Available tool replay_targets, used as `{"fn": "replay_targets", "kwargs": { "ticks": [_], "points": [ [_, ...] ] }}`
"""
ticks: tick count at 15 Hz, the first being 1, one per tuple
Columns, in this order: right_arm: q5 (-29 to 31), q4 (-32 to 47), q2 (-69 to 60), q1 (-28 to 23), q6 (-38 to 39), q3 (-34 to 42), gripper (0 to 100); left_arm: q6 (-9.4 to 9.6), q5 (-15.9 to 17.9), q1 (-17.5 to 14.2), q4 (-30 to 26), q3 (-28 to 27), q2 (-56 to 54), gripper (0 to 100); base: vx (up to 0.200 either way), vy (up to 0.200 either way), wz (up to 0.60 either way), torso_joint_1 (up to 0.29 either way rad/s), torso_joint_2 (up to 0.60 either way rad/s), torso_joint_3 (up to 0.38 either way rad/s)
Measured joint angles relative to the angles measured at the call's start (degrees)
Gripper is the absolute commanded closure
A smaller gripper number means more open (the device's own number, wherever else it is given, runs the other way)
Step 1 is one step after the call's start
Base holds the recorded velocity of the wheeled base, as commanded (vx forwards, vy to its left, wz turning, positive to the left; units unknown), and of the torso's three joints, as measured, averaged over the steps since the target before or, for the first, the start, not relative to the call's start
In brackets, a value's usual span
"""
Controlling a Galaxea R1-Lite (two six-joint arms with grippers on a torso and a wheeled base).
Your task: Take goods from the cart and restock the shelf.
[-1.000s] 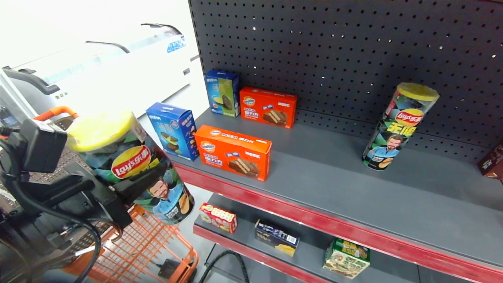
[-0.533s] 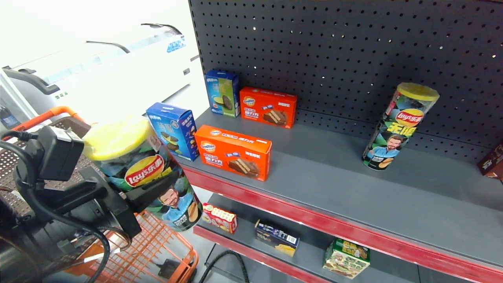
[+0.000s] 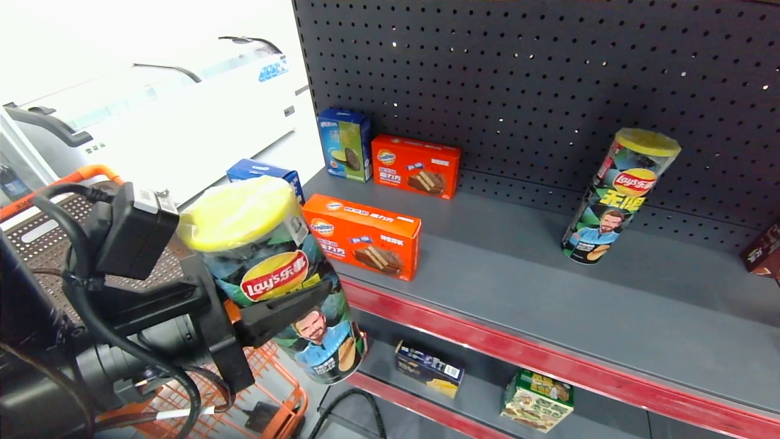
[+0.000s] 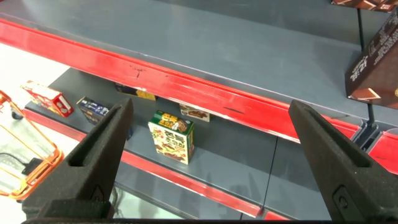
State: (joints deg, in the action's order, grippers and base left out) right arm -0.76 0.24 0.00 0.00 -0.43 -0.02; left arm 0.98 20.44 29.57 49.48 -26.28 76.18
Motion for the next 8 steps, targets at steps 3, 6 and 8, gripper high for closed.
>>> {"fn": "replay_targets", "kwargs": {
  "ticks": [3, 6, 8],
  "points": [
    [0.0, 0.0, 0.0, 0.0, 0.0, 0.0, 0, -0.02, 2.5, 0.5, -2.2, -2.4, 0.2, 100, 0.000, 0.000, 0.00, 0.000, 0.00, 0.000],
    [-0.1, 0.0, 0.0, 0.0, 0.0, 0.0, 0, 0.02, 3.1, 0.7, -2.3, -3.0, 1.3, 100, 0.000, 0.000, -0.20, 0.001, 0.00, 0.001],
    [-0.1, 0.0, 0.0, 0.0, 0.0, 0.0, 0, 0.06, 3.1, 0.8, -2.0, -3.4, 2.3, 100, 0.000, 0.000, -0.60, 0.002, 0.00, 0.005]
  ]
}}
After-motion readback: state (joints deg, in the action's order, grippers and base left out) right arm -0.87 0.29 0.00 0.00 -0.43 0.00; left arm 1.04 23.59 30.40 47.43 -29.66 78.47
